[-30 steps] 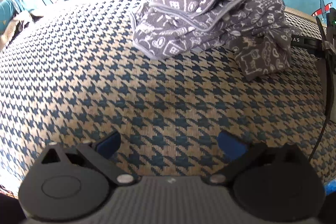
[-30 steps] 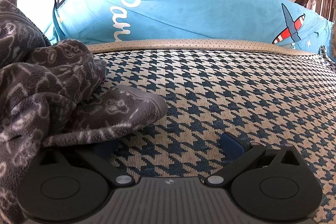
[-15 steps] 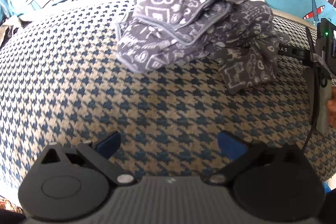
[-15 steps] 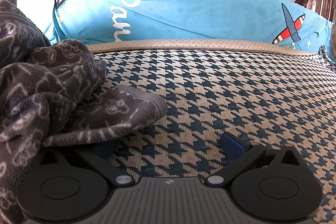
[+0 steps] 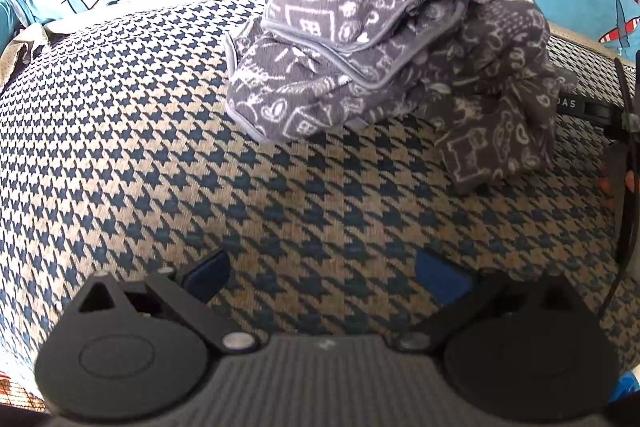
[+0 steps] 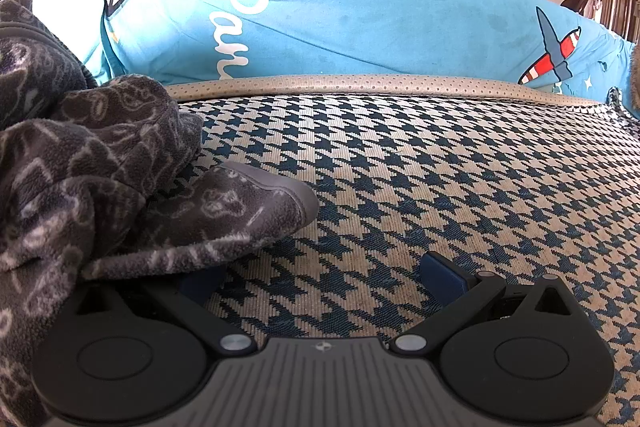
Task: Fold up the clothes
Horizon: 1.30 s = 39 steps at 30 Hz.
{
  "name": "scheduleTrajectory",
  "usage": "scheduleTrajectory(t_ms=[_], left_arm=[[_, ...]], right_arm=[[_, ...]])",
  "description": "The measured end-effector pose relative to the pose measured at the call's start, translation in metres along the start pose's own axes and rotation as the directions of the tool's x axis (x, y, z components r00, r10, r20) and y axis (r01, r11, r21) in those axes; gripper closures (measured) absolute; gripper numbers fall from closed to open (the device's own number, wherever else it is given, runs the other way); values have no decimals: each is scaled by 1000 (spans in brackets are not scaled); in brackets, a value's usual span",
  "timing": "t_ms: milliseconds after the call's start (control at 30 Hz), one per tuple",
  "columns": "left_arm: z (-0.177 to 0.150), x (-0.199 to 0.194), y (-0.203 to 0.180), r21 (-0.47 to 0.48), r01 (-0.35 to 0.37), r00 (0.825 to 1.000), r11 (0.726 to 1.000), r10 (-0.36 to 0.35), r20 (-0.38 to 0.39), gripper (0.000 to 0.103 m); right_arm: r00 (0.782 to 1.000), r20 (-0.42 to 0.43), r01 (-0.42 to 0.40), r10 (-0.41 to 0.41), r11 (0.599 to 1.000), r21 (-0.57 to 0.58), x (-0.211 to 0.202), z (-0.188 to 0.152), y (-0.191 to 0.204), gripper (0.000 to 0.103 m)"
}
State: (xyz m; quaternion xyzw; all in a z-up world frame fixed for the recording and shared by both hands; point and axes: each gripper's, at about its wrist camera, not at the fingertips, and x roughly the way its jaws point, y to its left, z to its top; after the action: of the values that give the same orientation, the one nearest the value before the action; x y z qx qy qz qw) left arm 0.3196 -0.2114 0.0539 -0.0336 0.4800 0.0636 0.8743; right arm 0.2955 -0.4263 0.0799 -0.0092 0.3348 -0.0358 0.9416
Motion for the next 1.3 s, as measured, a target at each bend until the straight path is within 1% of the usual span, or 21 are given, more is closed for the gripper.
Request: scheduleTrajectory(t_ms=[133,200,267,400,433,500,533,567,600,633,733,867,900,1000,1033,1067,1167,1267,1300], left_arm=[[-14,-9,-15,-11,2,1000,1000,-2,1,0],[19,15,-31,-9,1,1000,1000,0,3,0],[34,26,-48,-4,-1,1000,1000,1,5,0],[30,21,-78,4,-14,1000,1000,14,23,0],[19,10,-68,2,-16,1000,1000,16,26,0],[-16,-24,-24,-7,-17,999,1000,17,29,0],[-24,-30,-16,-13,-16,999,1000,16,28,0],[-32,-33,27,-22,-14,1000,1000,14,25,0],[-37,-26,71,-31,-14,1000,999,14,20,0],[-41,-20,76,-40,-17,1000,999,18,13,0],[-51,-16,54,-58,-27,1000,998,27,-6,0],[-67,-26,17,-51,-39,999,998,39,-12,0],[-63,-26,6,-46,-43,999,998,43,-12,0],[-39,-19,-24,-38,-52,998,998,52,-18,0],[-32,-16,-27,-39,-54,998,998,53,-22,0],[-30,-15,-26,-39,-54,998,998,53,-22,0],[-53,-17,-26,-41,-55,998,998,54,-16,0],[-64,-28,1,-43,-56,998,997,56,-15,0],[-54,-27,14,-43,-56,998,998,55,-17,0]], right_arm=[[999,-27,21,-20,1000,16,-8,-4,1,0],[999,-43,26,-26,1000,15,-11,-5,2,0],[998,-64,29,-27,999,22,-15,-7,2,0],[994,-103,46,-43,999,26,-27,-13,4,0],[993,-112,51,-48,998,27,-30,-14,6,0],[989,-137,57,-53,998,29,-36,-16,7,0],[987,-149,57,-52,998,30,-38,-17,8,0],[985,-164,56,-51,998,26,-42,-18,9,0],[983,-179,53,-49,998,20,-45,-19,10,0],[981,-190,51,-48,999,14,-48,-20,11,0],[975,-214,63,-60,998,10,-58,-26,14,0],[959,-276,77,-64,996,37,-72,-31,16,0],[954,-292,77,-63,996,38,-76,-33,17,0],[944,-326,79,-59,996,48,-87,-39,19,0],[941,-333,76,-56,996,49,-91,-42,21,0],[940,-338,74,-54,996,47,-96,-45,22,0],[934,-355,58,-40,997,42,-110,-55,27,0],[926,-376,41,-29,999,25,-121,-62,35,0],[924,-380,39,-27,999,24,-125,-65,37,0]])
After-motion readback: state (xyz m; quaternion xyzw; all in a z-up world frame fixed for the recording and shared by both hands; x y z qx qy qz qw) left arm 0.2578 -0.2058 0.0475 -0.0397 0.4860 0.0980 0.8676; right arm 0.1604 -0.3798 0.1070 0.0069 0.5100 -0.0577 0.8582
